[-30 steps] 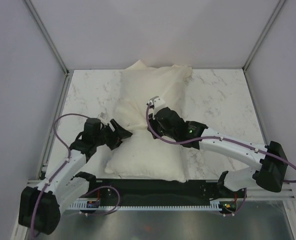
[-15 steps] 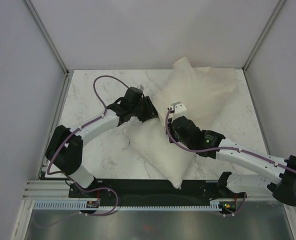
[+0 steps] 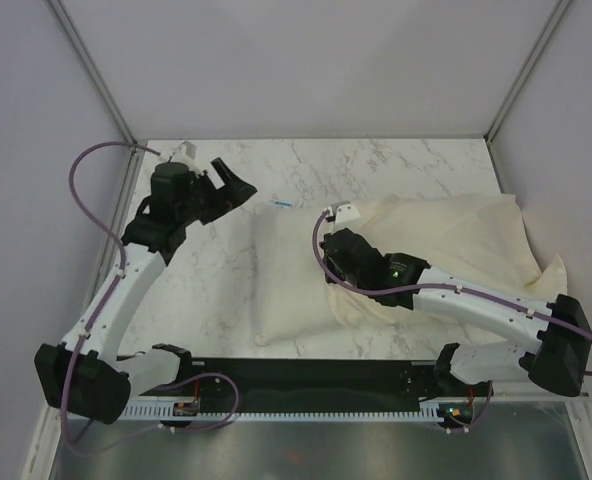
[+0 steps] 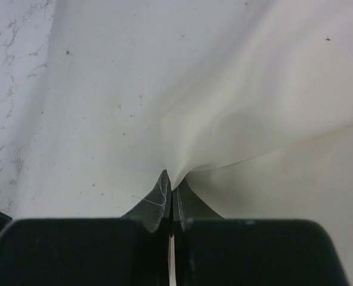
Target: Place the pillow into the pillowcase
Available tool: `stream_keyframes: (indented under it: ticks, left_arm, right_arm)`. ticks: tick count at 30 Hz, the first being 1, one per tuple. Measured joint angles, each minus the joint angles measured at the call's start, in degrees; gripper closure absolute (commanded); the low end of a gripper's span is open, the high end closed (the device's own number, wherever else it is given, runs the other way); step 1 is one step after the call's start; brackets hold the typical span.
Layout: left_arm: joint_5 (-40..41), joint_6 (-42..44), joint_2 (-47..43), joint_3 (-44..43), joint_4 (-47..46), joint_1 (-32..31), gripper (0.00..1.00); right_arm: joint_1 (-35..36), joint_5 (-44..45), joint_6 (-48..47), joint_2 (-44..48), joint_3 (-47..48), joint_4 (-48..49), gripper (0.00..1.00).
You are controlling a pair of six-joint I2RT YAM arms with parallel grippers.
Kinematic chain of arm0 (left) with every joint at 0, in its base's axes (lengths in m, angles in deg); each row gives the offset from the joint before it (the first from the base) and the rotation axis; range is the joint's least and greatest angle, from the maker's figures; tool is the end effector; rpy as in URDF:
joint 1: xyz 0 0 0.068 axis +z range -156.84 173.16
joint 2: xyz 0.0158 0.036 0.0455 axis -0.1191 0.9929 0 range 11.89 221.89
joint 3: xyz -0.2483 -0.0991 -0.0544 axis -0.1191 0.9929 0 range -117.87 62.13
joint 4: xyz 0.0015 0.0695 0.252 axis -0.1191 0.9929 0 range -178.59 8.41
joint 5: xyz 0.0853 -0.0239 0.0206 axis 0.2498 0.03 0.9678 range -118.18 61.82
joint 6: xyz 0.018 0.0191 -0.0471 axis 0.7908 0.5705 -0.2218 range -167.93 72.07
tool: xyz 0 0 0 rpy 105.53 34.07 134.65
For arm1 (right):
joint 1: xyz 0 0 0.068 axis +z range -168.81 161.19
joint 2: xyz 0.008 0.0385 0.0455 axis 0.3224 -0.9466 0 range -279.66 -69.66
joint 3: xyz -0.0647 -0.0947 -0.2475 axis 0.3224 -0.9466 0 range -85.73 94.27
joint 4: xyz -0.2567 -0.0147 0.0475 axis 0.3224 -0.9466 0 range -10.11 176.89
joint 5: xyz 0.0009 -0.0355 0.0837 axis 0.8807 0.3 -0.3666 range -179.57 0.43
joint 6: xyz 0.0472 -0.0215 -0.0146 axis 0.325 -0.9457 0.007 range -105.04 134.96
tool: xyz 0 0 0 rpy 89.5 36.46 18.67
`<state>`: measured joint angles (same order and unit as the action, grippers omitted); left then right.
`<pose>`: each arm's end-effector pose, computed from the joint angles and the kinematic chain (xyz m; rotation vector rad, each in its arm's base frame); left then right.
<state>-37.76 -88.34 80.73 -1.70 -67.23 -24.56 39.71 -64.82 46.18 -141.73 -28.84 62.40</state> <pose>0.2570 -0.0883 0.3496 -0.3086 2.0981 -0.7934 0.1551 0.2248 0.2906 -0.2993 2.1960 0.3880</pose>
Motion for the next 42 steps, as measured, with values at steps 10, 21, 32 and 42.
stream_keyframes:
  ticks: [10,21,32,42]
  left_arm:
    - [-6.36,-0.35,-9.75,22.49,0.07,5.97,0.06]
    - [-13.53,-5.66,0.31,33.48,-12.22,3.78,0.10]
    - [-16.28,-13.53,12.68,31.08,-29.42,-6.23,0.30]
    - [-6.86,-6.08,-0.31,7.85,-3.72,-5.29,0.26]
  right_arm:
    - [-1.49,0.85,2.58,-0.24,0.35,-0.22,1.00]
    - [-1.90,-0.11,1.73,-5.60,6.12,-2.84,1.00]
    - [-2.10,-1.25,0.44,-15.78,15.85,-7.87,1.00]
    - [-1.36,-2.67,-2.64,-26.34,40.83,-19.65,1.00]
